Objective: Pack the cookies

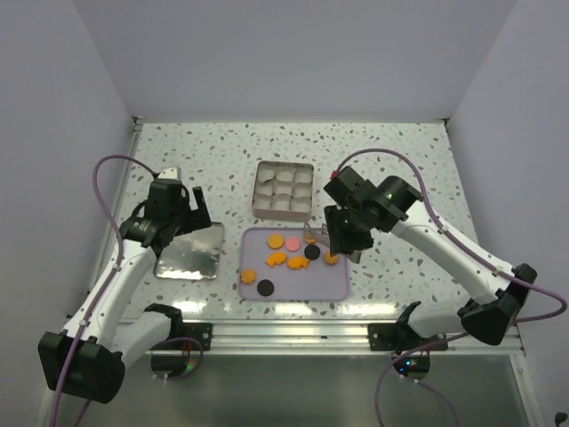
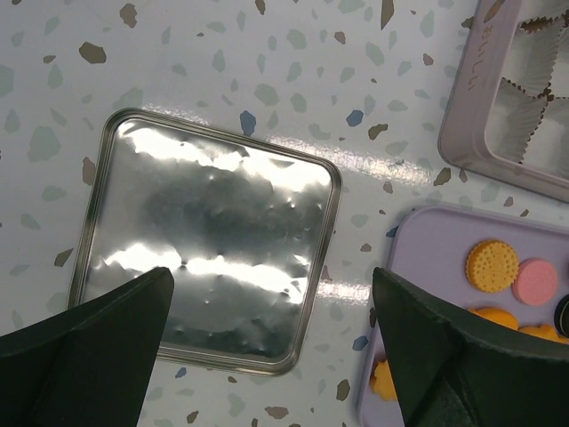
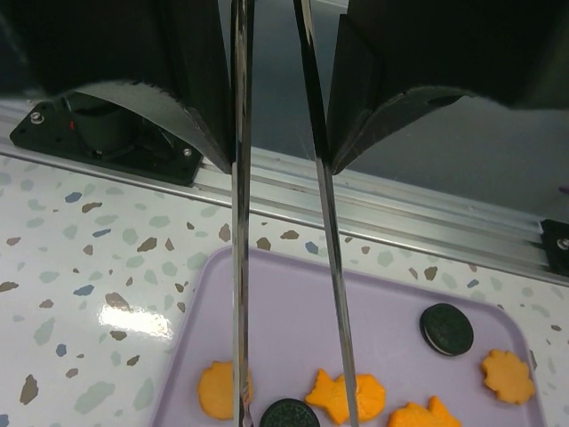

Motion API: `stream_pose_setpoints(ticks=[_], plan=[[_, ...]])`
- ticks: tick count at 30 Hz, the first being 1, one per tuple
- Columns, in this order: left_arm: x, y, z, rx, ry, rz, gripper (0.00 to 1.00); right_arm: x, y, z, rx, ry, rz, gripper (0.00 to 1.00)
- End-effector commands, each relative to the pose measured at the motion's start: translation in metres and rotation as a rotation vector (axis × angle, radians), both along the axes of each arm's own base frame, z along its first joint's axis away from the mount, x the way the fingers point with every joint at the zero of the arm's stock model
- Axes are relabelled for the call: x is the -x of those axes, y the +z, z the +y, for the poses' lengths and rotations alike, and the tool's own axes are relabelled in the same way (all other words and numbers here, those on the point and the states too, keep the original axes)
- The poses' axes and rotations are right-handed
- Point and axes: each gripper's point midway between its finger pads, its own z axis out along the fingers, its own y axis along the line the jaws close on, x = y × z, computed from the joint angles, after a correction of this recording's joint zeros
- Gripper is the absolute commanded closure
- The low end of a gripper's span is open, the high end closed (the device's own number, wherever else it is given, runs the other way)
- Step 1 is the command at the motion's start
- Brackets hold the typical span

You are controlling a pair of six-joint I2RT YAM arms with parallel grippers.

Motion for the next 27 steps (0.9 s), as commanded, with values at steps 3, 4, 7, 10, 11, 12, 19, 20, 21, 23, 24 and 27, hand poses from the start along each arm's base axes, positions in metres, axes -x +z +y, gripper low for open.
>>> stream_pose_setpoints(ticks=[3, 4, 7, 10, 11, 12, 19, 20, 21, 23, 24, 27], plan=[[-0.003, 0.01, -0.004, 0.01, -0.02, -0.048, 0.0, 0.004, -0.017, 0.002, 0.074, 0.001, 0.035, 0.53], [-0.003, 0.011, -0.004, 0.012, -0.021, -0.053, 0.0, 0.002, -0.019, 0.002, 0.082, 0.002, 0.031, 0.53], [-0.003, 0.013, -0.004, 0.015, -0.02, -0.062, 0.0, -0.002, -0.027, 0.001, 0.135, 0.007, 0.034, 0.52], [-0.002, 0.014, -0.004, 0.016, -0.022, -0.066, 0.0, -0.007, -0.033, 0.003, 0.163, 0.019, 0.036, 0.52], [-0.002, 0.014, -0.004, 0.016, -0.022, -0.066, 0.0, -0.009, -0.033, 0.005, 0.163, 0.025, 0.036, 0.52], [-0.002, 0.013, -0.005, 0.018, -0.022, -0.066, 0.0, -0.011, -0.034, 0.006, 0.161, 0.026, 0.031, 0.51], [-0.002, 0.013, -0.004, 0.016, -0.02, -0.066, 0.0, -0.018, -0.04, 0.019, 0.165, 0.044, 0.039, 0.51], [-0.002, 0.014, -0.004, 0.016, -0.019, -0.069, 0.0, -0.018, -0.04, 0.019, 0.166, 0.045, 0.038, 0.51], [-0.002, 0.014, -0.004, 0.017, -0.018, -0.068, 0.0, -0.019, -0.04, 0.021, 0.164, 0.047, 0.036, 0.51], [-0.002, 0.014, -0.003, 0.014, -0.017, -0.071, 0.0, -0.02, -0.043, 0.022, 0.172, 0.05, 0.04, 0.51], [-0.002, 0.014, -0.003, 0.013, -0.016, -0.072, 0.0, -0.02, -0.044, 0.023, 0.172, 0.052, 0.042, 0.51], [-0.002, 0.014, -0.003, 0.014, -0.015, -0.073, 0.0, -0.023, -0.046, 0.025, 0.177, 0.054, 0.043, 0.51]])
